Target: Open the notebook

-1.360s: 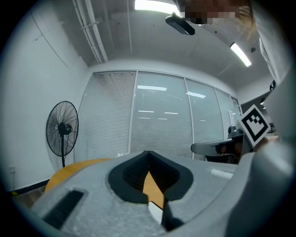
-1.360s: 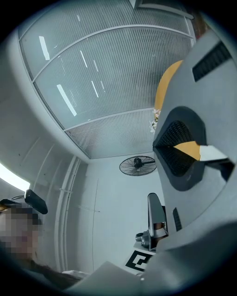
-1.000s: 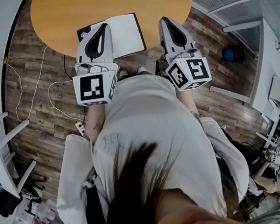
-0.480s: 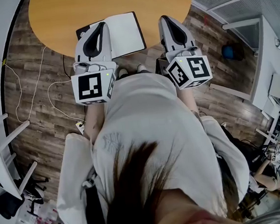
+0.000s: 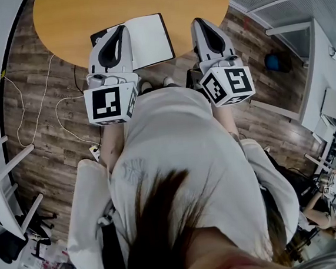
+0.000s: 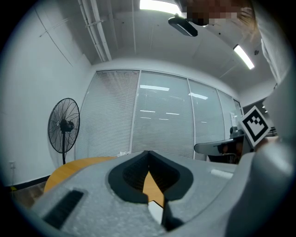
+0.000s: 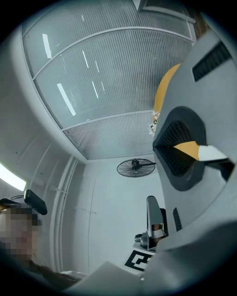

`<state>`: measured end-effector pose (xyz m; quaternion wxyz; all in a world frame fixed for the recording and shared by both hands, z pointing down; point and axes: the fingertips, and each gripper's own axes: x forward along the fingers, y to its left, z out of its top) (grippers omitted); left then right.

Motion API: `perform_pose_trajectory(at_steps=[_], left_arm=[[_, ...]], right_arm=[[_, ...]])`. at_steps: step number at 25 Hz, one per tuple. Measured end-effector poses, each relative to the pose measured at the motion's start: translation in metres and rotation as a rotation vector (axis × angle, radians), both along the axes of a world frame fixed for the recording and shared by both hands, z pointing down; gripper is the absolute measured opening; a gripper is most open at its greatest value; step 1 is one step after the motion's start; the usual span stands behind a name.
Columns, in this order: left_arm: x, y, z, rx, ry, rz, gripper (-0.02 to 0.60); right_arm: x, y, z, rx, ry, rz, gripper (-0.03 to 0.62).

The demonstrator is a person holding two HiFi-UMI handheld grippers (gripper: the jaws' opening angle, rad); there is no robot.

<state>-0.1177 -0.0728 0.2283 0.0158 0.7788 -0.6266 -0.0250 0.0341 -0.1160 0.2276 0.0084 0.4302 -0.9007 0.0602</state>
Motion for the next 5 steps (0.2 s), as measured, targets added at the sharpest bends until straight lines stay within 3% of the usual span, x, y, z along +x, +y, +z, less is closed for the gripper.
perform_pose_trajectory(at_steps=[5], left_arm=[[-0.004, -0.001, 0.0036, -0.006, 0.004, -0.002, 0.017]], right_arm=[[-0.0033, -0.0012, 0.0031, -0.004, 0.004, 0.0, 0.002]])
